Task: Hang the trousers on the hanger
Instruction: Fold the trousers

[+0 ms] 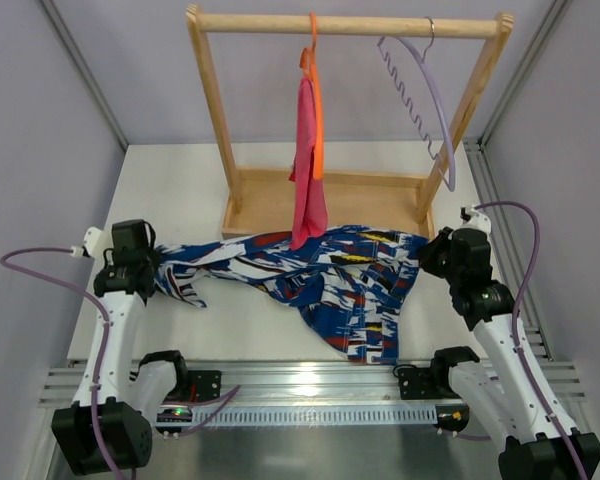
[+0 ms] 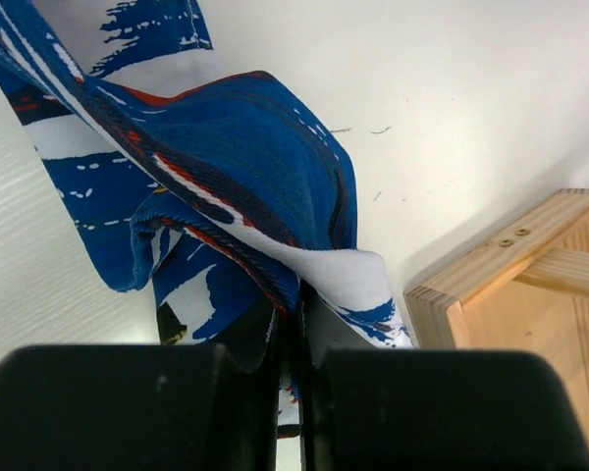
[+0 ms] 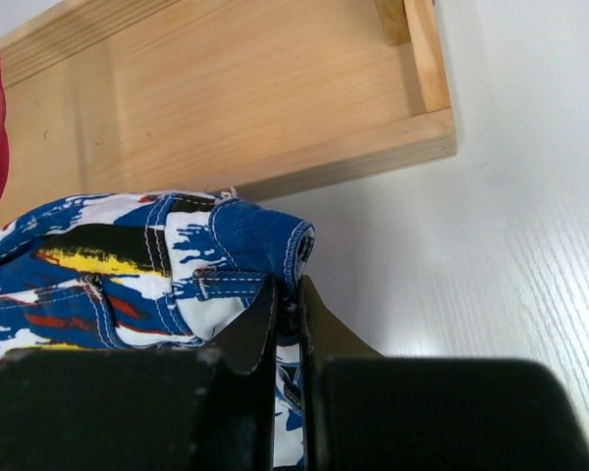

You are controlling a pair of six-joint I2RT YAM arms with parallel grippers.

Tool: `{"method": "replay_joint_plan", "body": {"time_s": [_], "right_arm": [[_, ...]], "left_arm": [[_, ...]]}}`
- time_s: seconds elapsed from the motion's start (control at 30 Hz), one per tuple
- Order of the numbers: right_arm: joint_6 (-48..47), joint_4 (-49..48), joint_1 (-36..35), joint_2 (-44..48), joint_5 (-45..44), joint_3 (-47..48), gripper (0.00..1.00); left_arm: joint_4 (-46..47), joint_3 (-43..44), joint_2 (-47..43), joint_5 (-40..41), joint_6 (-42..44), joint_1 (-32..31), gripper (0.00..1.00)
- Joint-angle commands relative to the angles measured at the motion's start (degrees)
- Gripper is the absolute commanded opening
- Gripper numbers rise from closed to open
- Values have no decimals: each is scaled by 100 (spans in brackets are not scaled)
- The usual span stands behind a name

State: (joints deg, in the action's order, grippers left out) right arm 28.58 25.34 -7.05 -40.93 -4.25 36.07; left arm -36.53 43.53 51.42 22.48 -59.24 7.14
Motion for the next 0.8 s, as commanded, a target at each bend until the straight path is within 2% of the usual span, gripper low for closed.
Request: {"method": "replay_joint_plan", "body": {"time_s": [0.0, 0.03, 0.07, 0.1, 0.2, 0.3, 0.43, 0.6, 0.77], "right_arm": [[-89, -117, 11, 84, 231, -82, 4], [-72, -143, 19, 137, 284, -127, 4], [-37, -187, 11, 225, 337, -188, 4], [-28, -188, 19, 260, 355, -206, 4], [-1, -179, 28, 340, 346, -250, 4], [34, -161, 19, 392, 355, -276, 4], [34, -188, 19, 401, 346, -294, 4], [78, -223, 28, 428, 346, -303, 4], [87, -310, 19, 471, 601, -329, 4]], "left_arm": [[243, 172, 122, 110, 333, 51, 4], [313, 226, 166, -40, 474, 51, 8], [548, 270, 245, -225, 797, 51, 24], [655, 314, 289, -401, 913, 42, 33], [709, 577, 658, -753, 1090, 51, 50], [526, 946, 1166, -1043, 1450, 51, 51], [253, 1141, 1362, -974, 1398, 51, 47], [-116, 755, 915, -71, 714, 60, 51], [-398, 464, 239, 195, 177, 51, 52]]}}
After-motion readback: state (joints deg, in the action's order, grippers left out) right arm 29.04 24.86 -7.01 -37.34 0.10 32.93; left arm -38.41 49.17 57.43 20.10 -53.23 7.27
